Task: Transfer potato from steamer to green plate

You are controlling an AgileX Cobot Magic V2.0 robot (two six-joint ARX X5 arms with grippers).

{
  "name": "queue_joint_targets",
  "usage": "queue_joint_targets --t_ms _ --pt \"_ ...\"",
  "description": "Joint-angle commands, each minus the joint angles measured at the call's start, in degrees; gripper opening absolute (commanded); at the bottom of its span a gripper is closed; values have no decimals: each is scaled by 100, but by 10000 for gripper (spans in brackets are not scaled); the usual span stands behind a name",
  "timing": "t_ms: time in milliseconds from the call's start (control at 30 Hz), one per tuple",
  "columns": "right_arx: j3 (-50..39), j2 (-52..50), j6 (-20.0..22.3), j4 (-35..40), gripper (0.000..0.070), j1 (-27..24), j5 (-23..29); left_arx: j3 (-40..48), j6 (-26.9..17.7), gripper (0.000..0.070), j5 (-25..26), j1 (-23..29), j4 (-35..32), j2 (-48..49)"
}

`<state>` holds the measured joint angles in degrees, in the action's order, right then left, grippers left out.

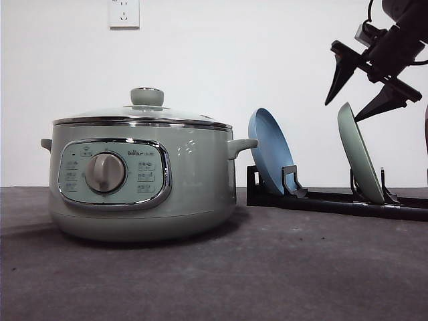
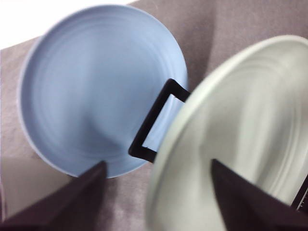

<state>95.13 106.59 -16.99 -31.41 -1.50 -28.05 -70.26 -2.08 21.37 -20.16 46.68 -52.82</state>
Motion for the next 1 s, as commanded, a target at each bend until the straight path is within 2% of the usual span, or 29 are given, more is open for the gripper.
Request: queue_joint_targets --t_ms 0,200,333,633,967 --pt "153 94 -63 90 287 11 39 -136 -25 700 35 -26 -6 -46" --pt "153 94 -66 104 154 11 58 -136 -27 700 36 -26 17 -48" --pt "153 94 -65 90 0 11 42 -136 -27 700 35 -26 18 -48" --pt "343 -20 -199 166 0 -59 -399 -136 -32 700 36 -26 116 -48" --pt "708 -782 -252 139 0 4 -871 -138 -49 700 35 -28 181 -48"
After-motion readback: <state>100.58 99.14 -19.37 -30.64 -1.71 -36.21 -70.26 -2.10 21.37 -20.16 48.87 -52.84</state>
